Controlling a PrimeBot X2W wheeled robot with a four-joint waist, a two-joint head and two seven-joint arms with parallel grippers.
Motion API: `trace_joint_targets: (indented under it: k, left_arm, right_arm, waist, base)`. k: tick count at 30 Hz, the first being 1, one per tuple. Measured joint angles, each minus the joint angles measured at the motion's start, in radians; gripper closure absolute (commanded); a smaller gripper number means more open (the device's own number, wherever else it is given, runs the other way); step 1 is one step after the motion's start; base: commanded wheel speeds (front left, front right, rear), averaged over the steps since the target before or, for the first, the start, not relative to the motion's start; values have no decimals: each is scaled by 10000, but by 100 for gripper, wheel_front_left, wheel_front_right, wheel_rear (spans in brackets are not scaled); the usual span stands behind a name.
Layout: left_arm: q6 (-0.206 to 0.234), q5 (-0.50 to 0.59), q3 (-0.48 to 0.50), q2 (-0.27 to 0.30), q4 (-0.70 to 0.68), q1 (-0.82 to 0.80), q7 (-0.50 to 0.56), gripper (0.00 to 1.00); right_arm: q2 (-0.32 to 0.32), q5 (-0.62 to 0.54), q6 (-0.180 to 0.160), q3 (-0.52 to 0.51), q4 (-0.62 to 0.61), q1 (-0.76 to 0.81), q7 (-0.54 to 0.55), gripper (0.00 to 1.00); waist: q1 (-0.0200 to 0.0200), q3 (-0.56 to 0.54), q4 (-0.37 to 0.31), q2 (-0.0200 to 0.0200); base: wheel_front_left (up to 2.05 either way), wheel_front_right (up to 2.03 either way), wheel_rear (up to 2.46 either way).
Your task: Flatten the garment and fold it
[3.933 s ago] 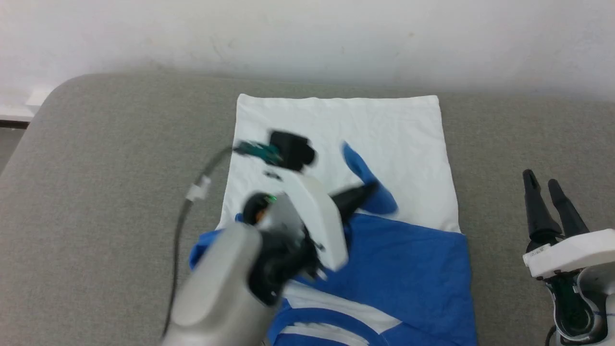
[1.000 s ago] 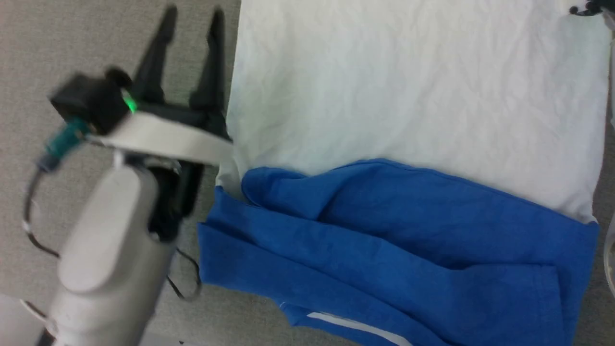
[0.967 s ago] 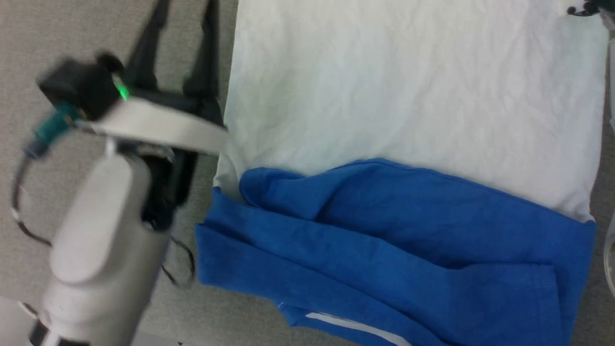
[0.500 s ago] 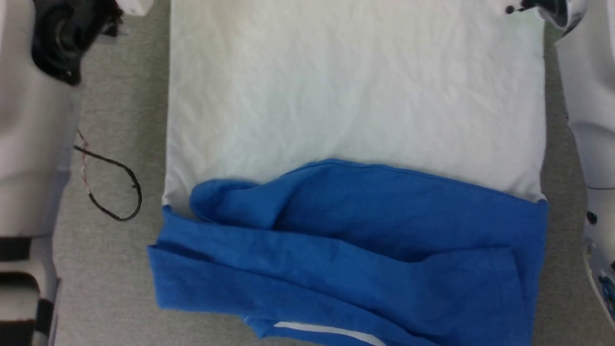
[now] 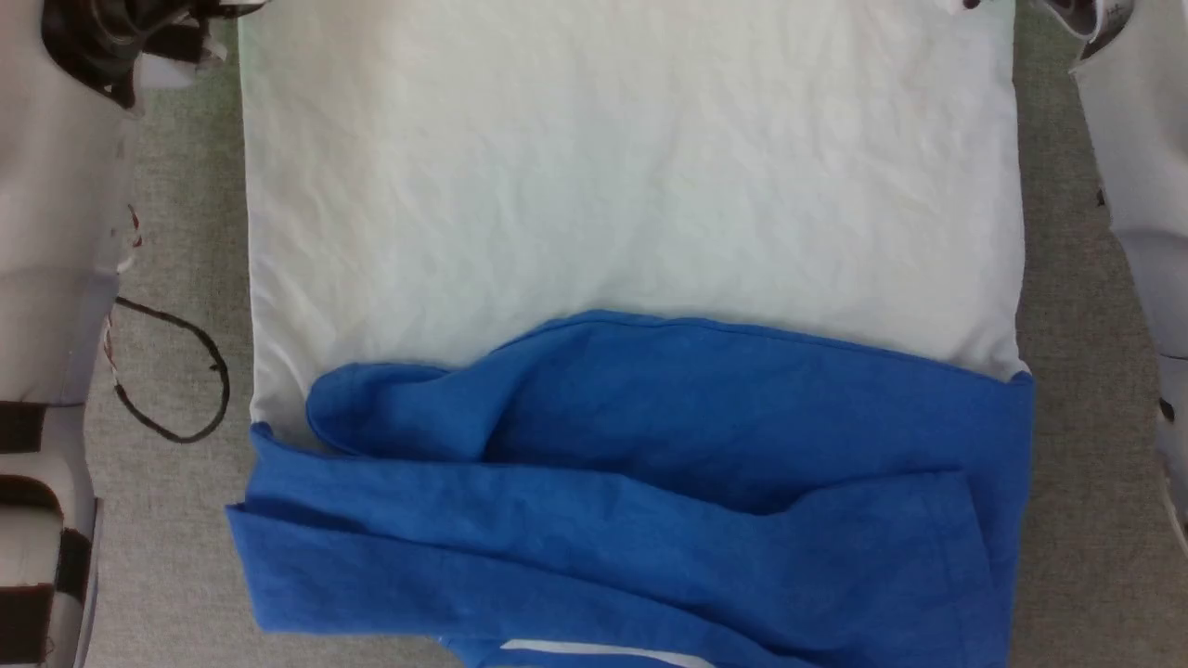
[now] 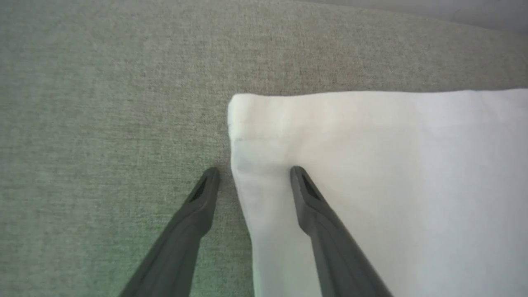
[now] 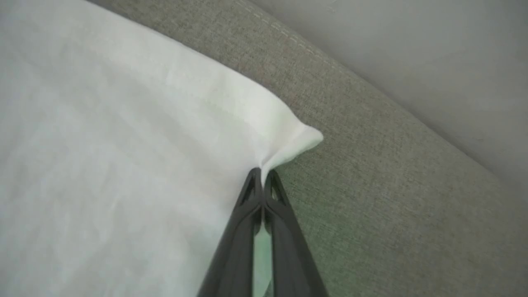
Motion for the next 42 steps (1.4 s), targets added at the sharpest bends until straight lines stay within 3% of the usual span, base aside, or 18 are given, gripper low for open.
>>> trace_joint_targets:
  k: [6, 12, 18, 23, 27, 31, 35, 42]
  left_arm:
    - [79, -75, 261, 31, -100, 134, -792, 100]
    - [155, 73, 591, -21, -180, 187, -2642, 100]
    - [109, 525, 821, -40, 12, -300, -4815, 100]
    - [-336, 637, 819, -107, 447, -477, -5835, 100]
    - [-1114, 228, 876, -412, 700, -346, -6311, 100]
    - [-1730, -242, 1020, -529, 736, 299, -6713, 100]
    - [-2069, -619, 1112, -472, 508, 1323, -6972, 100]
    - [-2052, -1147, 1057, -293, -861, 3849, -6627, 100]
  right_arm:
    - [-151, 192, 0, 59, -52, -80, -35, 100]
    - [-123, 198, 0, -422, 0, -184, -669, 100]
    - [150, -105, 2, -1108, 56, -543, -1975, 100]
    - [324, -362, 2, -1622, 403, -725, -2704, 100]
    - [445, -132, 2, -1578, 591, -608, -3319, 100]
    - [284, 746, 2, -1104, 351, 278, -4025, 100]
    - [-61, 1962, 2, -821, -272, 1627, -4550, 100]
    - [-715, 3590, 2, -633, -1804, 4606, -4738, 100]
  waist:
    - [1, 43, 80, 0]
    - [4, -31, 104, 0]
    - [3, -290, 58, 0]
    - [3, -616, 22, 0]
    - [3, -969, 7, 0]
    - [2, -1485, 11, 0]
    - [1, -2157, 24, 0]
    - [-1, -3598, 87, 0]
  base:
    - [0, 0, 0]
    - [0, 0, 0]
    - [0, 0, 0]
    - [0, 0, 0]
    - [0, 0, 0]
    - [0, 0, 0]
    - [0, 0, 0]
    - [0, 0, 0]
